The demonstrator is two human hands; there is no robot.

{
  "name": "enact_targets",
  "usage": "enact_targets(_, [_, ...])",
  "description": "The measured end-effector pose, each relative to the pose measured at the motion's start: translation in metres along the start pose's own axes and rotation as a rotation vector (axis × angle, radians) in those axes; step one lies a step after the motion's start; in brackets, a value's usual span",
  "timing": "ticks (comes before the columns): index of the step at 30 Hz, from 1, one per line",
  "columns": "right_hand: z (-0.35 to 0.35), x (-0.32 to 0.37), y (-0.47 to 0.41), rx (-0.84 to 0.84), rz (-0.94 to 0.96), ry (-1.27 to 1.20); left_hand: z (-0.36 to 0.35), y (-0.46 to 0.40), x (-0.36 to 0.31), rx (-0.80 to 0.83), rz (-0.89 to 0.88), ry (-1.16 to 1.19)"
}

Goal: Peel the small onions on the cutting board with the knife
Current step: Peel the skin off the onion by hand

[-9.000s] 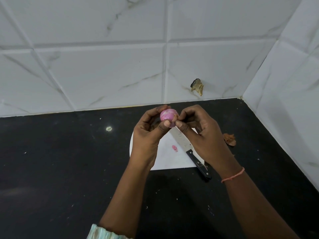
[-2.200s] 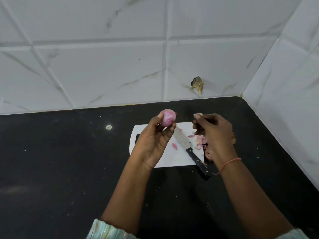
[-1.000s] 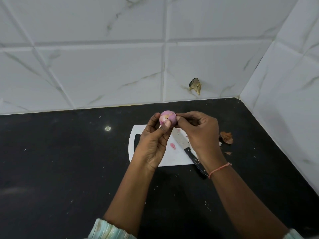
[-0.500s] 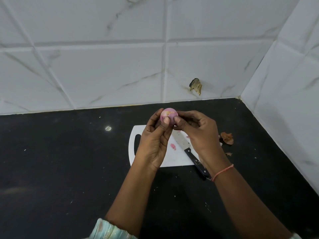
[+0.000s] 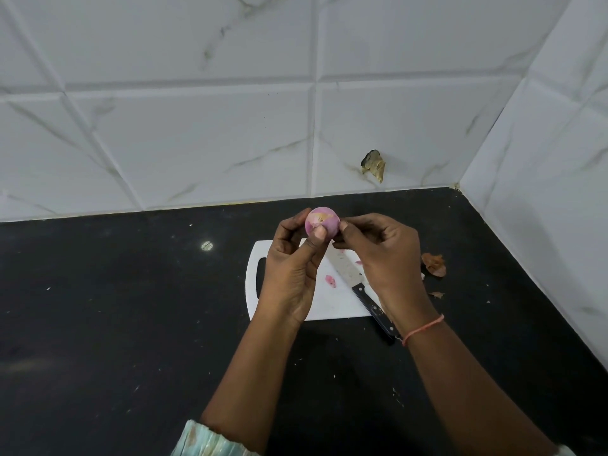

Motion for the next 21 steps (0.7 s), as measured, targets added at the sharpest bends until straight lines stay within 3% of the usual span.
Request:
enact_targets(8, [-0.003,0.009,0.005,-0.039,0.153,0.205,0.005,0.002,0.006,-0.024,0.082,0.040])
enact_targets(14, [-0.012,0.003,0.000,0.133,0.007,0.006,0.006,0.003,0.016,-0.089,0.277,0.065])
enact_targets(21, [-0.006,-0.008,0.001,0.119,-0.012,0.110,0.004,0.001,0.014,-0.031,0.293,-0.044])
Point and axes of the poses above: each hand's wrist, its own y-axis away from the middle knuckle, its own z-axis out of the back of the hand, x = y × z, the point moved 6 cm from there along -y, towards the middle knuckle, and after that the axes turned 13 degrees about x, right-handed, at the moved point
